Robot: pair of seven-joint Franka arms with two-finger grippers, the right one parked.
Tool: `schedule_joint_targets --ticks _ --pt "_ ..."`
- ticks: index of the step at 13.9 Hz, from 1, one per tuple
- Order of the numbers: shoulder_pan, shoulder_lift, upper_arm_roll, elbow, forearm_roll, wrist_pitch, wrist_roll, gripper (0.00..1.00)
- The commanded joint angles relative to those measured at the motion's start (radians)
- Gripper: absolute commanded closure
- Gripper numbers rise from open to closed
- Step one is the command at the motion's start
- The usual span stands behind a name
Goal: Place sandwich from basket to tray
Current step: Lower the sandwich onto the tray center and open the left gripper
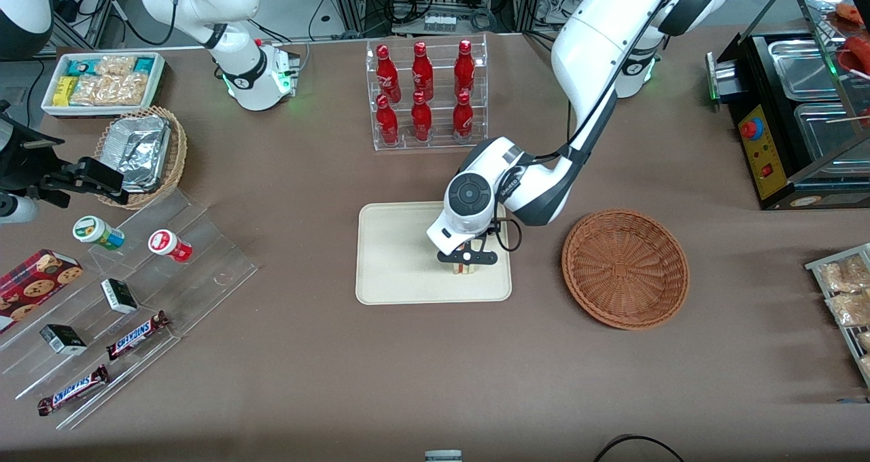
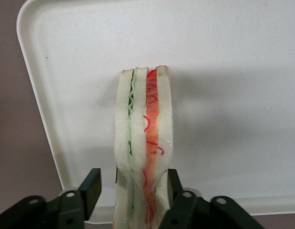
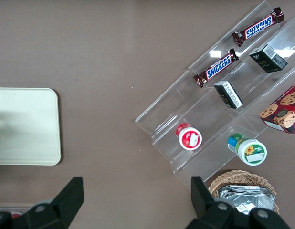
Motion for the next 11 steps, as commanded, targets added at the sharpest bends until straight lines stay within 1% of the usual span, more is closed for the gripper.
schedule_joint_targets --ticks 1,8,11 --pt "-0.007 0.016 0.008 0.042 -0.013 -0.010 -0.005 0.00" --pt "-0.002 0.005 0.014 0.078 -0.003 -0.012 -0.059 0.00" --pt "0.029 -0.021 0.014 0.097 -0.004 -0.022 -0.060 0.00"
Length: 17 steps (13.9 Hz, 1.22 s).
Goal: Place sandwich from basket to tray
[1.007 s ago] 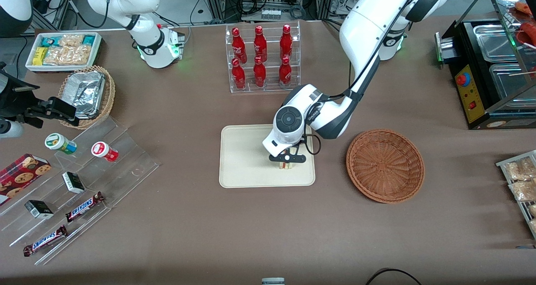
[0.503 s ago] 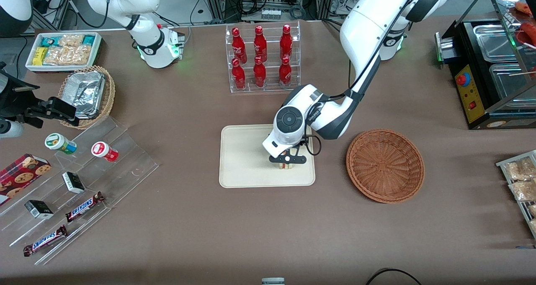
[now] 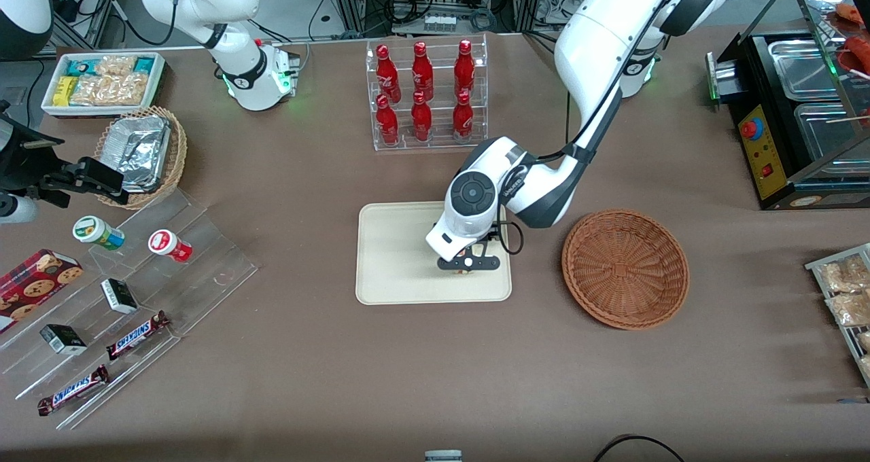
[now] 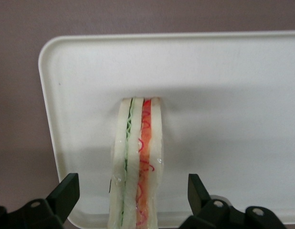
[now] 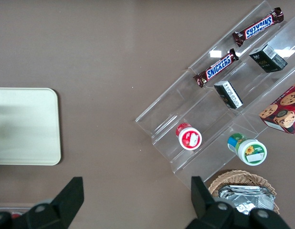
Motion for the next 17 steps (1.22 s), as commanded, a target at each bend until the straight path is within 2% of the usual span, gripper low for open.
schedule_joint_targets --ticks 1,3,6,10,13,17 --pt "0.025 -0.030 0.003 0.023 -0.006 -0.022 -0.014 0.00" --pt "0.033 -0.068 0.006 0.023 0.011 -0.033 -0.014 0.00" --pt "0.034 -0.122 0.044 0.035 0.105 -0.120 -0.021 0.00" --pt "0.131 -0.174 0.061 0.052 0.083 -0.163 -0.018 0.00" --pt "0.214 -0.219 0.061 0.052 0.039 -0.208 -0.009 0.00" --pt "0.309 -0.286 0.061 0.052 -0.006 -0.288 0.144 0.00"
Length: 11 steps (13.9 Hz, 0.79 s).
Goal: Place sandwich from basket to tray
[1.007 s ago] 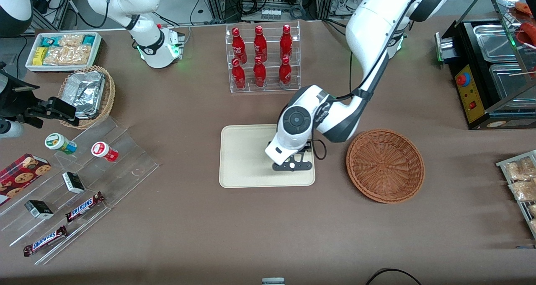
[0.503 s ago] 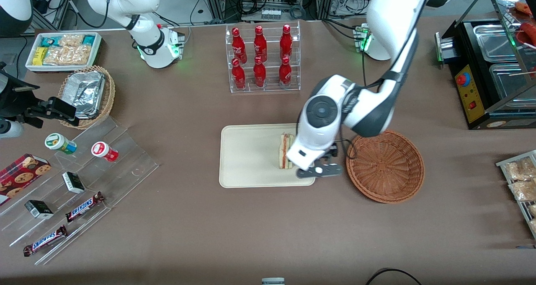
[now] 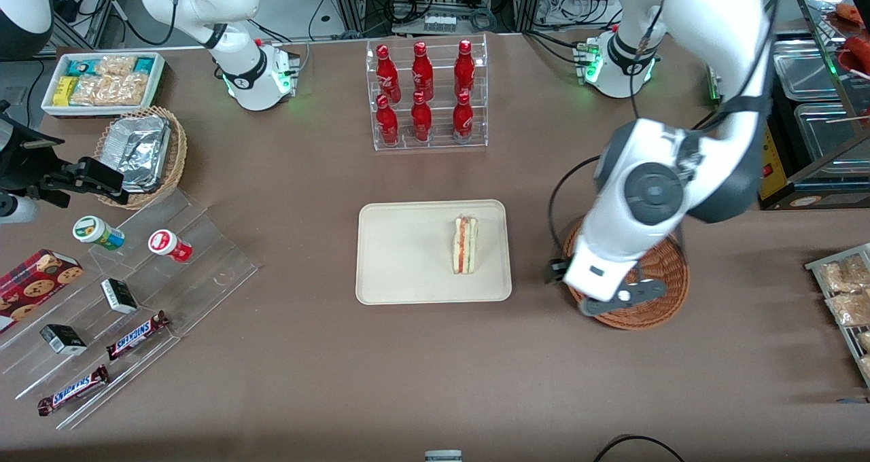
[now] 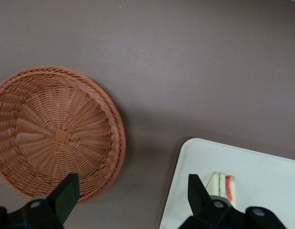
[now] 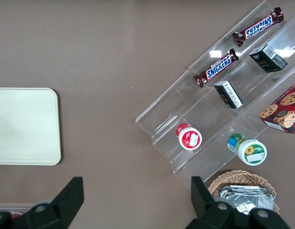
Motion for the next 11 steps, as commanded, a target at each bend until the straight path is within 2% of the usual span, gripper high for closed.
schedule_joint_targets --ticks 1,6,9,11 --pt "0.068 -0.059 -0.010 -0.004 -0.029 -0.075 0.096 0.00" --pt "0.156 -0.147 -0.008 -0.013 -0.045 -0.219 0.270 0.00" --pt "0.205 -0.194 -0.010 -0.019 -0.066 -0.290 0.310 0.00" --pt "0.217 -0.248 -0.008 -0.082 -0.066 -0.290 0.317 0.00"
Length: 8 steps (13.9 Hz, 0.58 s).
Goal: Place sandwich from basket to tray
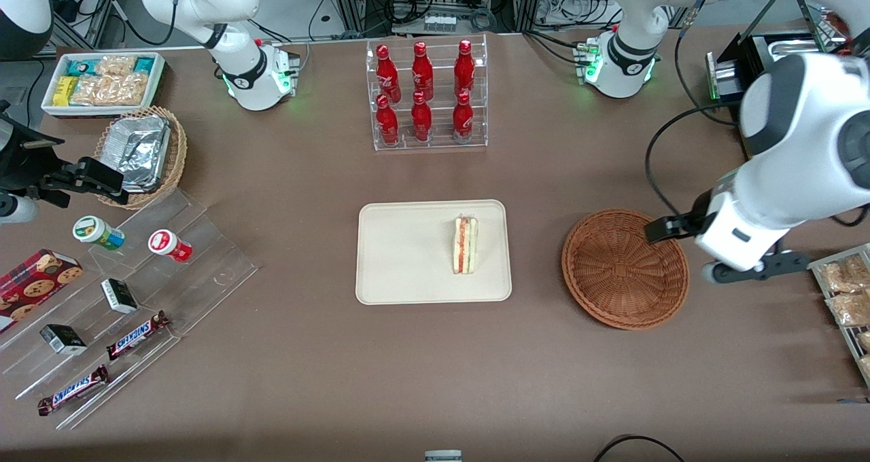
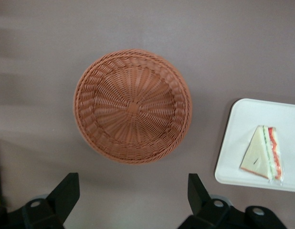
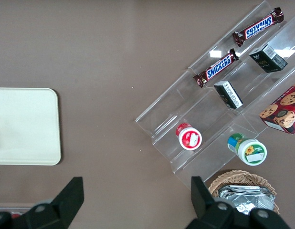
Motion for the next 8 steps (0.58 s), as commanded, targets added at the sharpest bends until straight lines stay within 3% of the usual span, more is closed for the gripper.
schedule_joint_targets --ticks 1,8 --pt "0.031 -0.103 -0.008 -0.114 -0.013 0.000 0.020 0.00" --pt "0.085 -0.278 -0.013 -0.276 -0.015 -0.006 0.040 0.00"
